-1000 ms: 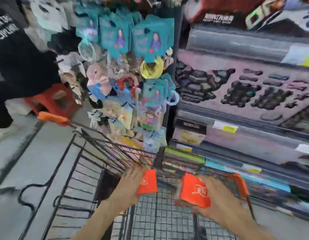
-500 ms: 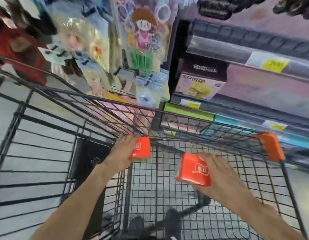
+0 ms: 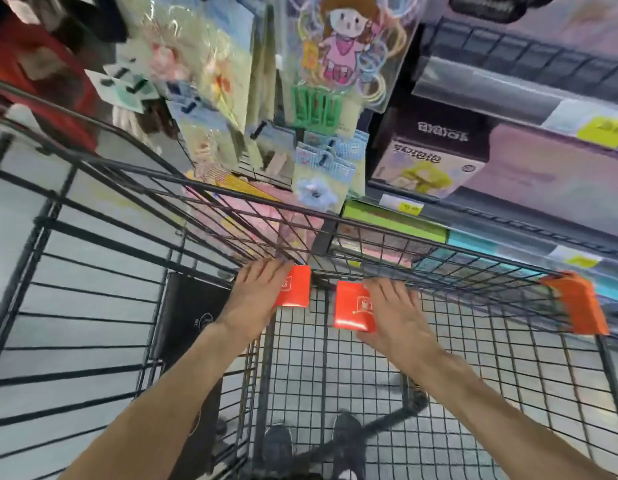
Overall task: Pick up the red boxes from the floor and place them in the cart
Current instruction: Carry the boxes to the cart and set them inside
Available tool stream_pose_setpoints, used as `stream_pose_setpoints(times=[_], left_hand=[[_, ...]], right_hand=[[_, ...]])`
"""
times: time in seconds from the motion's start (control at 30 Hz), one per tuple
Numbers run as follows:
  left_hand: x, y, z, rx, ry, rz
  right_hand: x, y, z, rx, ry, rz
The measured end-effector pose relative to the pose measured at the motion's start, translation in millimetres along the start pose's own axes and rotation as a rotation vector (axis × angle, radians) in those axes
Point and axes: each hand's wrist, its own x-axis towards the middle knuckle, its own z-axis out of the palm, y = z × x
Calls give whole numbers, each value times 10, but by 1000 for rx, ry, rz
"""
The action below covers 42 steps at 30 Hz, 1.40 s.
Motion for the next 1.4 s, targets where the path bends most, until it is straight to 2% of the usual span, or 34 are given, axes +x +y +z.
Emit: stream_pose_setpoints(times=[0.37,0.6,1.07,1.27,1.4], left_hand=[[-5,-78,124,-17,76,28],[-35,-77,128,-25,47,20],[-23,-30,102,28,10,15],[-182,-9,-124,8,0,38],[-383,147,-462,1,-7,116]], right_hand=[[418,-350,480,11,110,78],[402,-387,424,-137,109,-13],[442,-241,647,-159,113,-90],[285,-148,505,-180,50,-157],[-120,29,59,-99,-24,-200]])
